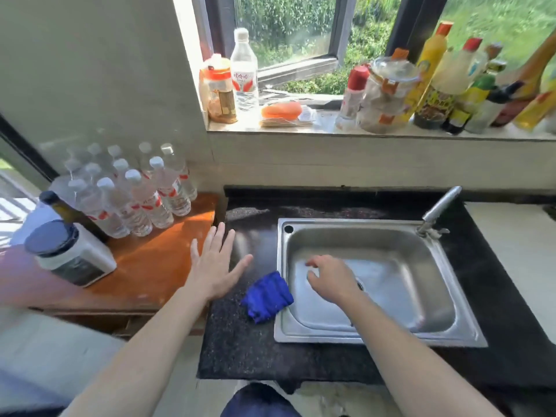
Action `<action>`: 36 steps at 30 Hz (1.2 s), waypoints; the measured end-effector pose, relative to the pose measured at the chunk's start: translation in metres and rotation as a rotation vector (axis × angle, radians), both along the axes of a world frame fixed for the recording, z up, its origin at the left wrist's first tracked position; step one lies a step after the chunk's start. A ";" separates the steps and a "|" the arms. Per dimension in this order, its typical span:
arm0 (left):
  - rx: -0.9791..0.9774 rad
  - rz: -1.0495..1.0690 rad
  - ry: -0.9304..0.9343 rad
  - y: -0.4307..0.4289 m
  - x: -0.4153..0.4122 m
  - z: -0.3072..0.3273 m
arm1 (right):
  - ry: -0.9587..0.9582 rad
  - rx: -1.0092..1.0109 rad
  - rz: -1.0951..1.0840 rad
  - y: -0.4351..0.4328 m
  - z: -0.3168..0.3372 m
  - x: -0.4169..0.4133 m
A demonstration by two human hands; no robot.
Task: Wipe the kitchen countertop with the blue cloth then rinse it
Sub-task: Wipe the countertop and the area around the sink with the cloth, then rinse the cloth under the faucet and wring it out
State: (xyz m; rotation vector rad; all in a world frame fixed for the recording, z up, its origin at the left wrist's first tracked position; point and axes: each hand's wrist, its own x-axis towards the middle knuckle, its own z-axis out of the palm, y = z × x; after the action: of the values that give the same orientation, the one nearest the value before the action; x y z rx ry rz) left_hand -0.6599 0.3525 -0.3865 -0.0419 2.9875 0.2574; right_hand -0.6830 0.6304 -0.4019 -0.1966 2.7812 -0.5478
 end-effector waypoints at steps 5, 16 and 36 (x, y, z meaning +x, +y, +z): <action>-0.043 0.055 -0.105 0.017 0.061 -0.030 | -0.115 0.003 0.160 0.002 -0.036 0.044; -0.025 -0.002 -0.341 -0.014 0.080 -0.095 | -0.160 0.045 0.207 -0.076 -0.089 0.029; -0.083 -0.439 -0.230 0.063 -0.105 -0.053 | 0.287 -0.112 -0.592 0.078 -0.003 -0.045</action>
State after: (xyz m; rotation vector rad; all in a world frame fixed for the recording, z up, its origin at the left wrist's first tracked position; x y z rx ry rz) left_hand -0.7646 0.4159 -0.4399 0.5307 2.6861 0.0706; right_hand -0.7285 0.7085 -0.4050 0.5899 3.0755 -0.8696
